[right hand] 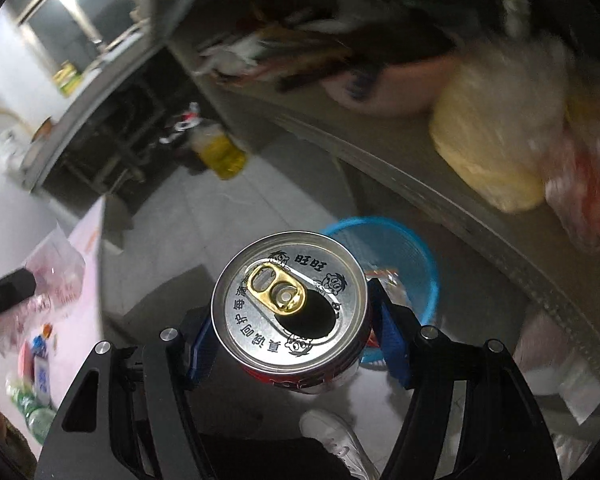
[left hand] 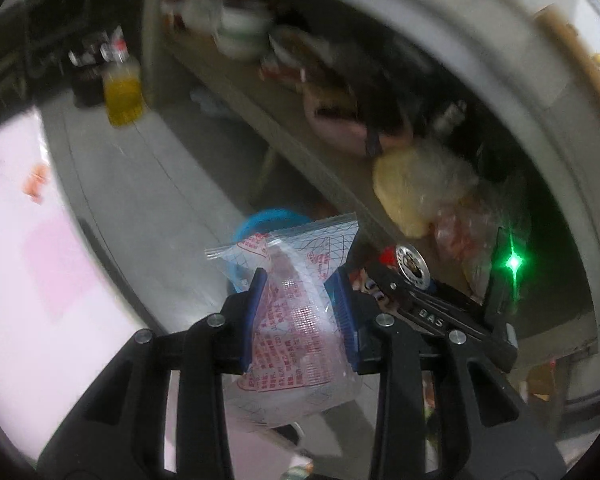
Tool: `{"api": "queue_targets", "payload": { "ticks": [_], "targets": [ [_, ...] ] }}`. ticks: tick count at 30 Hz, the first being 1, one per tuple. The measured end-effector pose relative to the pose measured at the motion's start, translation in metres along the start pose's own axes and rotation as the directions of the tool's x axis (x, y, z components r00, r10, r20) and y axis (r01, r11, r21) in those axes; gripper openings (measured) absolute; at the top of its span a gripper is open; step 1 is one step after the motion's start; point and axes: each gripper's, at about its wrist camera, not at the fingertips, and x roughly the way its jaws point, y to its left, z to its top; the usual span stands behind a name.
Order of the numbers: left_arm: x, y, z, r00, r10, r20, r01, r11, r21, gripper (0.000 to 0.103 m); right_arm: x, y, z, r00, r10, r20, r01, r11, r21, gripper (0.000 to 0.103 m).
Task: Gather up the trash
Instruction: 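Carry the bag and can to the basket and open both grippers to drop them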
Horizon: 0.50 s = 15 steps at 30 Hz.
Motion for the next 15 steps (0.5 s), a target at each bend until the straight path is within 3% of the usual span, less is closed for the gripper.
{"api": "queue_targets", "payload": {
  "ticks": [4, 7, 8, 11, 15],
  "targets": [
    [0.054, -0.004, 0.012, 0.995, 0.017, -0.099, -0.019, 1.000, -0.021, 0.032, 0.041, -0.031, 0.004, 0.998, -0.022, -0.060, 0.025, 0.998, 0.063, 0.066],
    [0.080, -0.007, 0.023, 0.992, 0.014, -0.126, -0.018, 0.999, -0.028, 0.033, 0.061, -0.042, 0.010, 0.997, -0.019, -0.076, 0.026, 0.996, 0.088, 0.066],
    [0.088, -0.008, 0.030, 0.991, 0.019, -0.130, -0.023, 0.999, -0.027, 0.037, 0.072, -0.045, 0.015, 0.997, -0.015, -0.075, 0.023, 0.995, 0.099, 0.066],
    [0.100, -0.013, 0.044, 0.993, 0.046, -0.107, -0.049, 0.999, -0.021, 0.071, 0.101, -0.054, 0.025, 0.995, -0.017, -0.094, 0.029, 0.993, 0.119, 0.069],
    [0.087, -0.016, 0.049, 0.997, 0.043, -0.058, -0.044, 0.999, -0.019, 0.072, 0.128, -0.060, 0.026, 0.993, -0.023, -0.119, 0.038, 0.992, 0.124, 0.073]
  ]
}}
